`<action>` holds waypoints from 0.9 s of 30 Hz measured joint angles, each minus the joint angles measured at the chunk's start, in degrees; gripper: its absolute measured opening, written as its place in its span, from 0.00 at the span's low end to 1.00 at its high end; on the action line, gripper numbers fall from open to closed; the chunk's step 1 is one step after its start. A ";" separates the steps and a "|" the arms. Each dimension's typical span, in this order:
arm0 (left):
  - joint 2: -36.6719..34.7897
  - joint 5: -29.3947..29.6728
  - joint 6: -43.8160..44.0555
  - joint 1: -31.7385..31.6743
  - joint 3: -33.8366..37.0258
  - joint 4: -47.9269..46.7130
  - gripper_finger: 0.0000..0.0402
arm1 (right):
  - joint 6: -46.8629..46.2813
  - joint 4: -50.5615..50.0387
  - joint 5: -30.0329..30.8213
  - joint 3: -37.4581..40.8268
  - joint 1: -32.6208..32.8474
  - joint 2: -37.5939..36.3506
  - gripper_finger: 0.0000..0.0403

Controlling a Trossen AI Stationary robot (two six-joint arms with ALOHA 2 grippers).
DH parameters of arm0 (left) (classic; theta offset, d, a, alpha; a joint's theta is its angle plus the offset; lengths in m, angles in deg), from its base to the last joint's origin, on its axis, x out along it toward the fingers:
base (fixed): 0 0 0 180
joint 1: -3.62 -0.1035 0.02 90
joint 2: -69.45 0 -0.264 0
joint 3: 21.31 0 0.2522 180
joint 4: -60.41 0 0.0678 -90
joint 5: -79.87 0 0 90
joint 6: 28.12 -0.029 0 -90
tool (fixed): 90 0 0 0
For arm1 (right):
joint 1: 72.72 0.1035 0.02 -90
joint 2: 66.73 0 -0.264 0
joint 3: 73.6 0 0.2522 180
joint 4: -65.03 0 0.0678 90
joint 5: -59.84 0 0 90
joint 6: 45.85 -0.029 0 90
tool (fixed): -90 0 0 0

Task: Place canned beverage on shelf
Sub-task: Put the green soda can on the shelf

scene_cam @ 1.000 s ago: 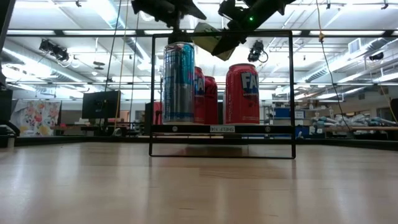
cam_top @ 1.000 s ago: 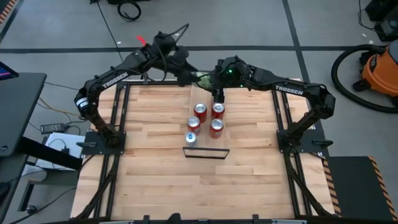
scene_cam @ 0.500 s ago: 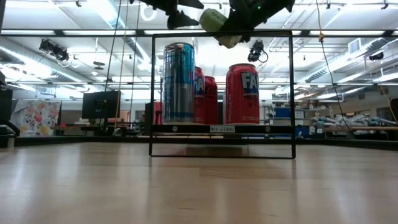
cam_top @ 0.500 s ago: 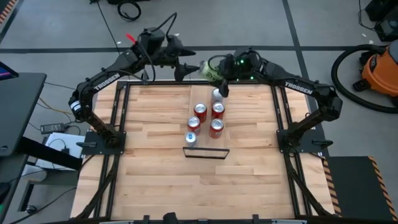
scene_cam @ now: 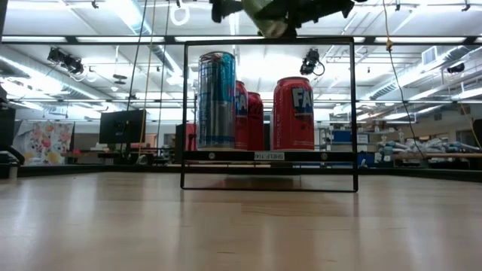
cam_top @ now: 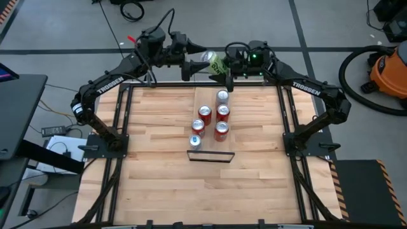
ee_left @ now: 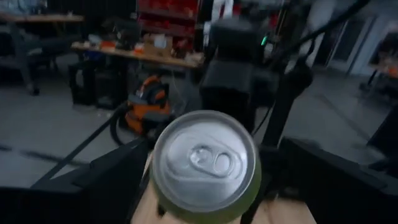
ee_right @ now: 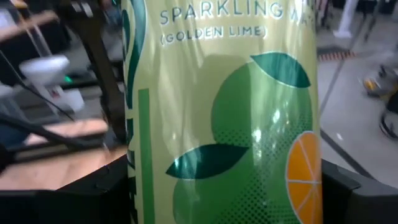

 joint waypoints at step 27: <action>1.45 11.74 2.95 7.39 0.10 12.64 0.98 | -2.95 13.74 0.57 -0.05 3.00 0.11 0.79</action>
